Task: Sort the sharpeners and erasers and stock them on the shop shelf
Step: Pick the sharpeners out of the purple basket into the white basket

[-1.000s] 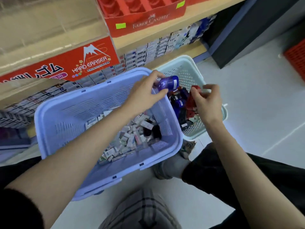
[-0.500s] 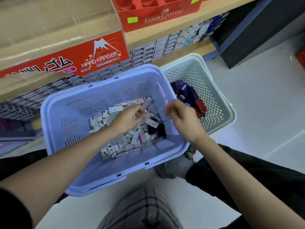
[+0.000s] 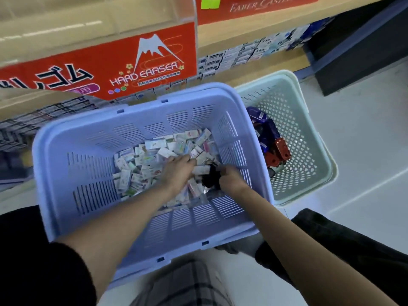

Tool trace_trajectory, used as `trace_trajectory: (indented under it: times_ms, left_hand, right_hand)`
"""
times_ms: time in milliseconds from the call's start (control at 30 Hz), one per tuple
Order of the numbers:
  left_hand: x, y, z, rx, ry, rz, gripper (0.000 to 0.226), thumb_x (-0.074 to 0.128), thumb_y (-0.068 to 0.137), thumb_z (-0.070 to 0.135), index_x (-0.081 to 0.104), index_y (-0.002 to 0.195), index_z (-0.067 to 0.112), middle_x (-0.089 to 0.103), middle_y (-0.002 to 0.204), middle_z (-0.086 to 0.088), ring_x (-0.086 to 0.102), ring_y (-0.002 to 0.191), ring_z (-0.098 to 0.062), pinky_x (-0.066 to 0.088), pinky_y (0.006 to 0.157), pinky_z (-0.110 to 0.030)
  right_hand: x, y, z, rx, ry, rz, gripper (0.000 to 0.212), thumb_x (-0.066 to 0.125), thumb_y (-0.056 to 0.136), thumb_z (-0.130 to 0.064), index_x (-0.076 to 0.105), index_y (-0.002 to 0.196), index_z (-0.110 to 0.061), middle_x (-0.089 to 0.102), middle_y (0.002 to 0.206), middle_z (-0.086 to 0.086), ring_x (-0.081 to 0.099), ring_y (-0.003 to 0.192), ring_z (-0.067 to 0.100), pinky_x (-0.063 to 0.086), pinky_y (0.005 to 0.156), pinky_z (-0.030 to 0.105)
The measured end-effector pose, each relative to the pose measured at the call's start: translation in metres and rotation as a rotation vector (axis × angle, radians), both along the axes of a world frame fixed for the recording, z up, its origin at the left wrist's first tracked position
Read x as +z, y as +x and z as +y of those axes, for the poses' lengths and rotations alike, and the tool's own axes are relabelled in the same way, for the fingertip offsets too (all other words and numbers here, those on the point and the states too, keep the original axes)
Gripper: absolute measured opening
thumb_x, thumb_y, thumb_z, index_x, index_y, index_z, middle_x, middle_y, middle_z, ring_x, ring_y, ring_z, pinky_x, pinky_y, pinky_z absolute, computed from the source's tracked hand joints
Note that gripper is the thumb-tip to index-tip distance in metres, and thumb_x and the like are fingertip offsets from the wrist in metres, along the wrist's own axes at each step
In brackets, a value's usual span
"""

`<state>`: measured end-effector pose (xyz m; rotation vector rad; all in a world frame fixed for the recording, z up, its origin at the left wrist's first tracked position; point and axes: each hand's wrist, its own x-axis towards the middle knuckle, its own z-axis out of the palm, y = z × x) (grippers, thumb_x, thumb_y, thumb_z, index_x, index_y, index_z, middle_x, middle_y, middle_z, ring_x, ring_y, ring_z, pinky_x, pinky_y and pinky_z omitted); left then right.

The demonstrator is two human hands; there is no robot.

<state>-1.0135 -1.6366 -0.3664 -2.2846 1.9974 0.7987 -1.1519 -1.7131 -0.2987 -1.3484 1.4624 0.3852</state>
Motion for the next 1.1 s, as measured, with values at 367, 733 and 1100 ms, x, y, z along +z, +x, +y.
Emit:
trace_trajectory:
  times_ms: [367, 733, 1100]
  left_hand:
    - [0.01, 0.052, 0.068, 0.704, -0.003, 0.072, 0.038, 0.062, 0.089, 0.025, 0.053, 0.115, -0.003, 0.051, 0.109, -0.021, 0.055, 0.092, -0.036, 0.044, 0.069, -0.041]
    - [0.013, 0.033, 0.087, 0.68, 0.035, 0.526, 0.012, 0.055, 0.094, 0.012, 0.061, 0.095, 0.002, 0.054, 0.084, -0.003, 0.054, 0.075, -0.017, 0.044, 0.066, -0.025]
    - [0.04, 0.021, 0.068, 0.768, 0.044, 0.701, 0.017, 0.056, 0.093, 0.02, 0.062, 0.101, 0.007, 0.059, 0.088, 0.002, 0.056, 0.079, -0.012, 0.043, 0.067, -0.02]
  right_hand:
    - [-0.049, 0.013, 0.007, 0.953, -0.329, 0.342, 0.059, 0.052, 0.09, -0.002, 0.022, 0.141, -0.004, 0.026, 0.145, 0.021, 0.029, 0.132, 0.036, 0.04, 0.098, 0.042]
    - [-0.05, 0.014, -0.015, 1.046, -0.137, 0.18, 0.085, 0.082, 0.069, -0.016, 0.029, 0.136, -0.013, 0.041, 0.14, 0.011, 0.049, 0.121, 0.035, 0.048, 0.091, 0.045]
    - [-0.016, 0.009, -0.008, 0.752, -0.401, 0.125, 0.048, 0.058, 0.089, -0.004, 0.033, 0.13, -0.012, 0.061, 0.099, 0.015, 0.062, 0.085, 0.031, 0.051, 0.066, 0.038]
